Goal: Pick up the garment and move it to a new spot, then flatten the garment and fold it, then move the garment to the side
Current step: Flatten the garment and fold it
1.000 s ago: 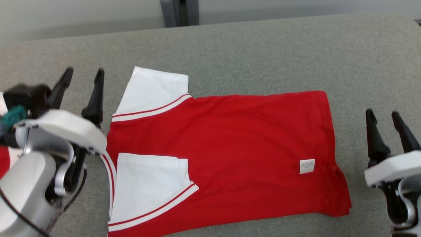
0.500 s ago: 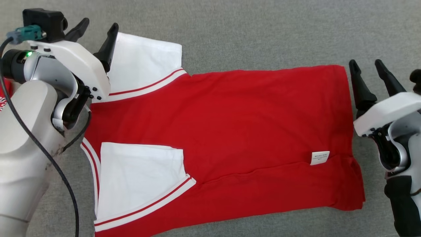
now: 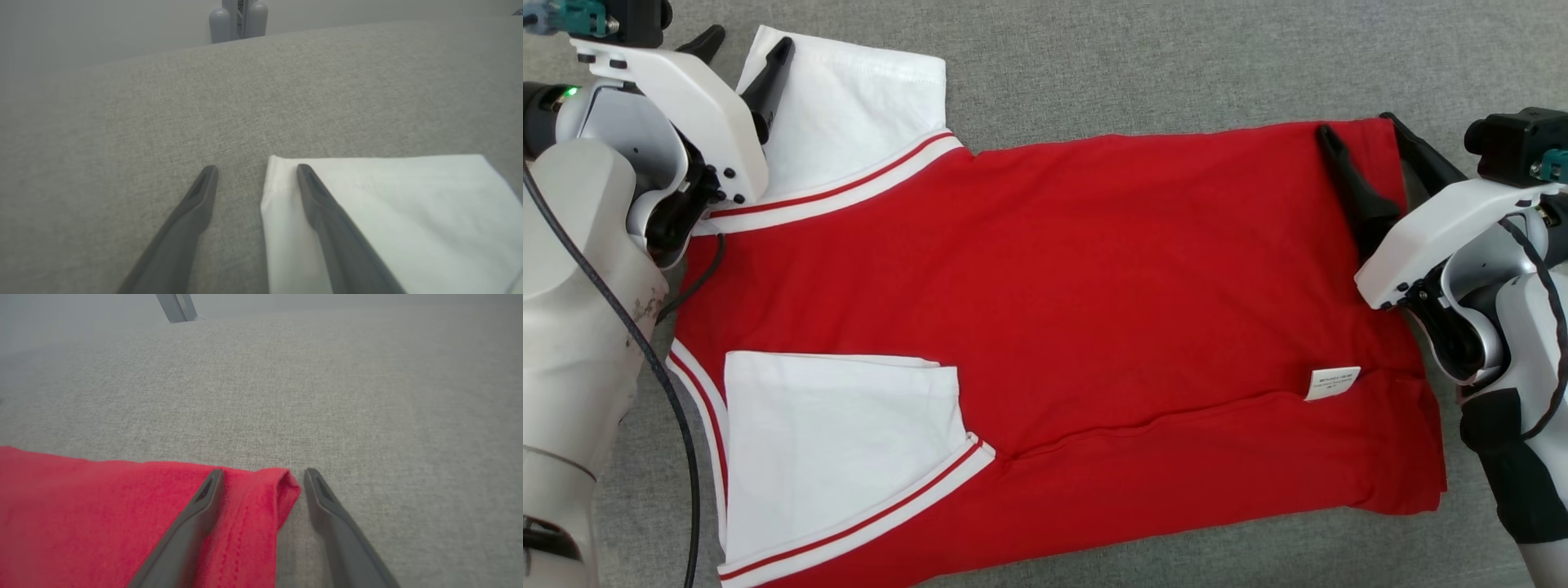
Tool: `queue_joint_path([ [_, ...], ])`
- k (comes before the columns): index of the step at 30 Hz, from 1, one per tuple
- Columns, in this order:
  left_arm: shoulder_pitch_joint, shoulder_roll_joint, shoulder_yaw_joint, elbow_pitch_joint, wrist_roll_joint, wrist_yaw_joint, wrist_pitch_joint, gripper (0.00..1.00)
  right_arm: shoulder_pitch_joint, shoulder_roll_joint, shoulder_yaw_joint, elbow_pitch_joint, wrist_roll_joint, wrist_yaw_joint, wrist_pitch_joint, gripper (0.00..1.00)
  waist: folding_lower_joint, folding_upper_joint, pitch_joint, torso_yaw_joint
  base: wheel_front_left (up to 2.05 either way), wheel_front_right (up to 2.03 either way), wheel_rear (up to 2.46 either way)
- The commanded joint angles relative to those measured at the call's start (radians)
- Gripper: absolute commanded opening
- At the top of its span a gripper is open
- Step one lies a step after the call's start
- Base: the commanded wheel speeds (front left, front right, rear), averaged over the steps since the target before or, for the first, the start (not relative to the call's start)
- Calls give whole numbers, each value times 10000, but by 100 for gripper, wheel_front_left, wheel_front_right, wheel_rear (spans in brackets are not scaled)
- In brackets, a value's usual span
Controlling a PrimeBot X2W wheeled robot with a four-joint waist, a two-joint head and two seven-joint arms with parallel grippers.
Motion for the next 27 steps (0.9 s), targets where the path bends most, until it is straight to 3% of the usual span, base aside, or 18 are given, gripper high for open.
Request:
queue_joint_path([
  [1, 152, -148, -170, 325, -72, -80, 199, 100, 41, -56, 166, 206, 97, -3, 51, 100, 0, -1, 74, -17, 0, 0, 0],
  [2, 148, -214, -253, 464, -84, -137, 311, 55, 30, -82, 241, 251, 185, -3, 33, 38, 0, -1, 89, -2, 0, 0, 0],
  [3, 156, -267, -320, 562, -76, -168, 359, 0, 24, -101, 301, 291, 208, -3, 15, 0, 0, -1, 98, 11, 0, 0, 0],
  [8, 104, -380, -718, 723, 56, -277, 481, 0, -39, -313, 297, 305, 345, -9, -353, 0, 0, -1, 28, 124, 0, 0, 0],
  [12, -27, -421, -829, 490, 240, -299, -125, 0, 10, -435, 206, 203, 330, -14, -782, 0, 0, -1, -150, 264, 0, 0, 0],
  [21, 76, -355, -599, -80, 287, 74, -1397, 0, 220, -686, 260, 193, 37, -13, -1510, 0, 0, -1, -848, 504, 0, 0, 0],
  [27, 1247, 24, -361, -1747, 6, 450, -1946, 0, 945, -1260, 667, -179, -159, -8, -2082, 0, 0, -1, -1351, 753, 0, 0, 0],
])
